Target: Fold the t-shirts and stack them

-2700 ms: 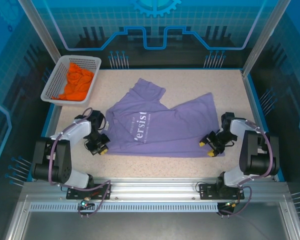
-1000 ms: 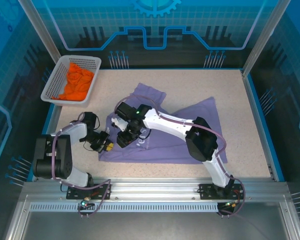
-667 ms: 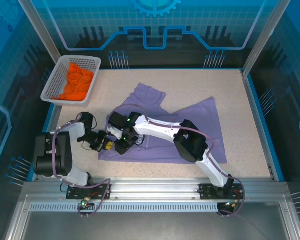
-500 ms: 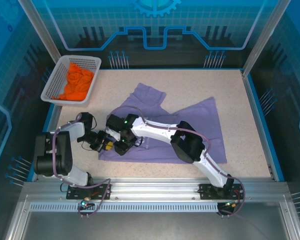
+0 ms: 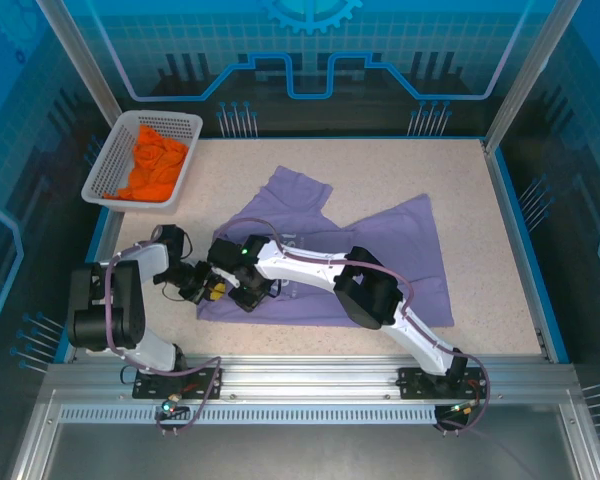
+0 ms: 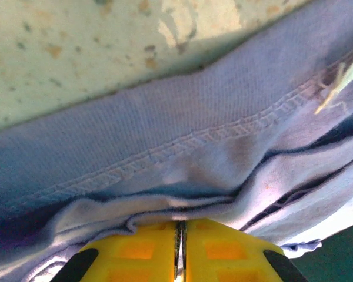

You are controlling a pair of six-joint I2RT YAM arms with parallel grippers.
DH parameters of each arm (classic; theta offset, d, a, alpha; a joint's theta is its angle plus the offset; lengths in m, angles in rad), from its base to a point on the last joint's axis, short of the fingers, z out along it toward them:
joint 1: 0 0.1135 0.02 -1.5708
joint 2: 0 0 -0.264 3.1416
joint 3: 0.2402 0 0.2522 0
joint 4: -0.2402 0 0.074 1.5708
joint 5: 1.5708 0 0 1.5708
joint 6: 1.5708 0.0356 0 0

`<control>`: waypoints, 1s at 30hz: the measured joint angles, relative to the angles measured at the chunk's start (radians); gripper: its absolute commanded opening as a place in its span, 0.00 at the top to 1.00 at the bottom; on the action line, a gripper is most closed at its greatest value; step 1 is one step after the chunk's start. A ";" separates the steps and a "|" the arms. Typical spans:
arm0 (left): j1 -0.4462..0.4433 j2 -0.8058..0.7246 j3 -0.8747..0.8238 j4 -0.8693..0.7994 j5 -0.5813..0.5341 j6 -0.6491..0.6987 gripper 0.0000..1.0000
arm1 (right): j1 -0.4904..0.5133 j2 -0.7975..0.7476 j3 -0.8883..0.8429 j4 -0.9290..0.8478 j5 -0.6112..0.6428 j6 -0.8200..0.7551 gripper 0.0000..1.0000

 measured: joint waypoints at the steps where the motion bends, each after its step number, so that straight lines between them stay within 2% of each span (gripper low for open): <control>1: 0.000 0.002 0.002 -0.003 0.000 0.002 0.87 | 0.000 0.000 0.000 0.000 0.002 0.002 0.81; 5: 0.000 0.004 0.008 -0.011 -0.005 0.010 0.87 | -0.005 0.000 0.000 0.001 -0.001 0.002 0.89; 13: 0.000 0.007 0.018 -0.029 -0.029 0.035 0.87 | -0.043 -0.006 -0.003 0.007 -0.077 0.002 0.91; 25: 0.000 0.019 0.050 -0.071 -0.085 0.084 0.88 | -0.179 -0.113 -0.075 0.057 -0.253 -0.007 0.89; 30: 0.000 0.019 0.054 -0.077 -0.098 0.092 0.88 | -0.193 -0.113 -0.097 0.075 -0.298 -0.006 0.91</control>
